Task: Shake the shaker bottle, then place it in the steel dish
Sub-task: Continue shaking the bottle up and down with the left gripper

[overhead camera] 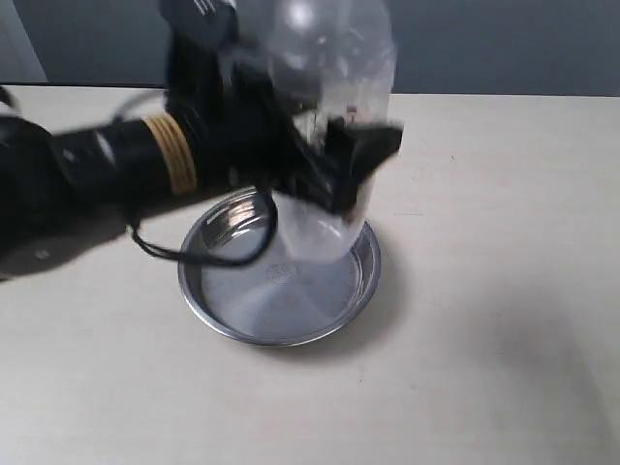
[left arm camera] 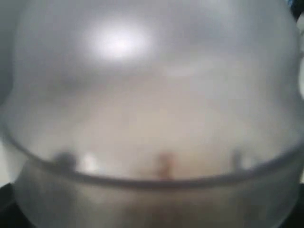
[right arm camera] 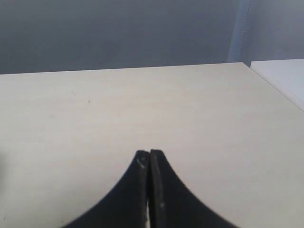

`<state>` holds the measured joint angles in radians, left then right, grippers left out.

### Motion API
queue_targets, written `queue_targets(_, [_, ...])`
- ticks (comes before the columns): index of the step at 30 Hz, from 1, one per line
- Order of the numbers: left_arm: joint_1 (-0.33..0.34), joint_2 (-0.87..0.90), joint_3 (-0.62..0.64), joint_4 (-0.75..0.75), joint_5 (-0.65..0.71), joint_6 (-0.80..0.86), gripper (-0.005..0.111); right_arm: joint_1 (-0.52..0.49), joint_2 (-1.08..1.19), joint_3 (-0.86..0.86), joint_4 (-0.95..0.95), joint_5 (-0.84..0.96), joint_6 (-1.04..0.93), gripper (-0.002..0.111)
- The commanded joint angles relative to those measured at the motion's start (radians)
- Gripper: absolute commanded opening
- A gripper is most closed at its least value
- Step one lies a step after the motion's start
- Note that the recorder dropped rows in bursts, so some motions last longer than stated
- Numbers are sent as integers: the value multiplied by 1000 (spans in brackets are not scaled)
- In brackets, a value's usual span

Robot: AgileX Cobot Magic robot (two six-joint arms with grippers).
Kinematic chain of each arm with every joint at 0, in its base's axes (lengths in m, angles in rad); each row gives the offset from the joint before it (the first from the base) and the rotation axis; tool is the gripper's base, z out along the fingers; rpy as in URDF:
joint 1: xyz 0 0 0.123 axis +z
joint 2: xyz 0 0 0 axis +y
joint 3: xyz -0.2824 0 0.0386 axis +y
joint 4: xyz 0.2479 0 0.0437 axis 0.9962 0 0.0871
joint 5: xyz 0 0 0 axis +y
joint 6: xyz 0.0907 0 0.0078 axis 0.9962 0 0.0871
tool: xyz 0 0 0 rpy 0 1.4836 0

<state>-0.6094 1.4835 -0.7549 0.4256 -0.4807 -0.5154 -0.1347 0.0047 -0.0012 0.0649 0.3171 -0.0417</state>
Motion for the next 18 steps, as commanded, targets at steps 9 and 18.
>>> queue_targets(9, [-10,77,21,1,18,-7,0,-3,-5,1,1,-12,-2,-1])
queue_targets(18, [-23,-26,-56,-5,154,45,0,-3,-5,1,1,-12,-2,-1])
